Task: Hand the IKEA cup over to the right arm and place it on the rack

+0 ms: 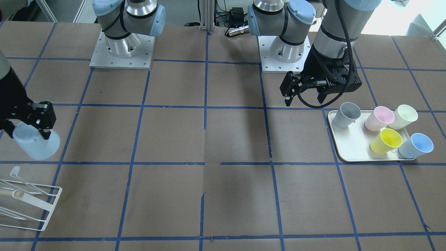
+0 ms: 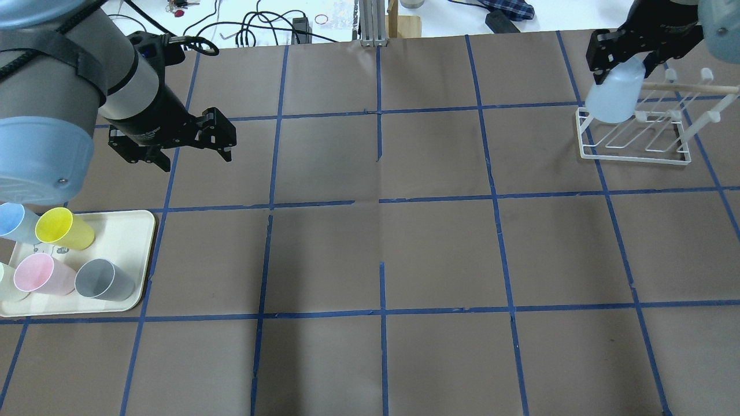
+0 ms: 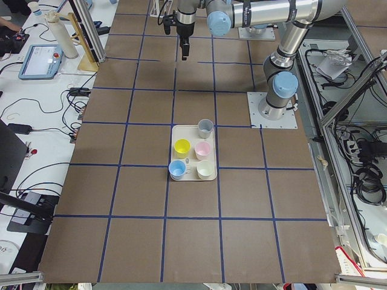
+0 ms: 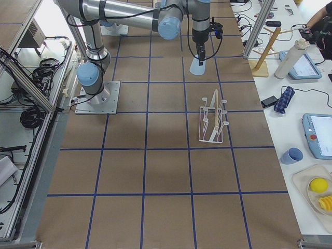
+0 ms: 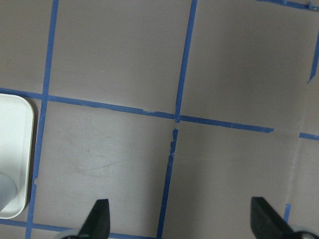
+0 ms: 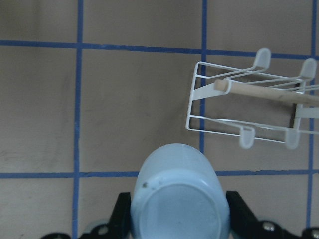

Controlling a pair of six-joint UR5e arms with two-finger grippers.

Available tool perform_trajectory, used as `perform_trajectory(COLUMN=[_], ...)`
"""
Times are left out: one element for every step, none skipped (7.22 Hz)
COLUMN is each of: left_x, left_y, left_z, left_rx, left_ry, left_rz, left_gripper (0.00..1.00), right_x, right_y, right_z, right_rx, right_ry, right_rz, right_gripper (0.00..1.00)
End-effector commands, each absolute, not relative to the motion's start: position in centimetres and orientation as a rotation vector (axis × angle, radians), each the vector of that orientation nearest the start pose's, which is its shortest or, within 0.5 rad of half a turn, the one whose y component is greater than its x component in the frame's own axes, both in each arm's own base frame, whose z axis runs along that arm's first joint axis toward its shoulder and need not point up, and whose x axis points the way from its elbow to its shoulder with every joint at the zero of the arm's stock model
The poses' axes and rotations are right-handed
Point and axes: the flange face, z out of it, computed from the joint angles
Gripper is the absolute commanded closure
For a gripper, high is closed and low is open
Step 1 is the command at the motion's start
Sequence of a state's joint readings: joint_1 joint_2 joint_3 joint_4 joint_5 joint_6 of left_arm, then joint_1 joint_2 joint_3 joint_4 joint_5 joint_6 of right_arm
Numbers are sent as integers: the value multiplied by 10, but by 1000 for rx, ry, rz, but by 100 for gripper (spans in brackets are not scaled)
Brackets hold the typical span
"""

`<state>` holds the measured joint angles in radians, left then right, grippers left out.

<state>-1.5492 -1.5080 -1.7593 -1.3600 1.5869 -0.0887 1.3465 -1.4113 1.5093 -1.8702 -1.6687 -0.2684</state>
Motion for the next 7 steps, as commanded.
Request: perform_trajectory(left_x=[-150, -156, -156, -147, -137, -123, -112], left_y=[-458, -453, -452, -456, -463, -469, -474], left_z=[451, 456, 458, 460, 460, 460, 456], left_rx=[-67, -56, -58, -81, -44, -8, -45], left_ry=[3107, 3142, 3150, 3148, 3137, 3137, 3143], left_rz=[-113, -125, -127, -132, -130, -130, -116], left_gripper=[0, 0, 0, 0, 0, 0, 0], right_x=[-71, -73, -84, -90, -89, -89, -89], right_y=[-614, -620, -626, -626, -626, -626, -626], right_z=[440, 430, 414, 406, 406, 404, 403], right_rx=[25, 26, 48, 66, 69, 68, 65], right_ry=[3300, 3272, 3273, 3271, 3268, 3266, 3266], right_rz=[-366, -362, -325, -290, -291, -282, -280], right_gripper=[54, 56, 54, 54, 54, 53, 50])
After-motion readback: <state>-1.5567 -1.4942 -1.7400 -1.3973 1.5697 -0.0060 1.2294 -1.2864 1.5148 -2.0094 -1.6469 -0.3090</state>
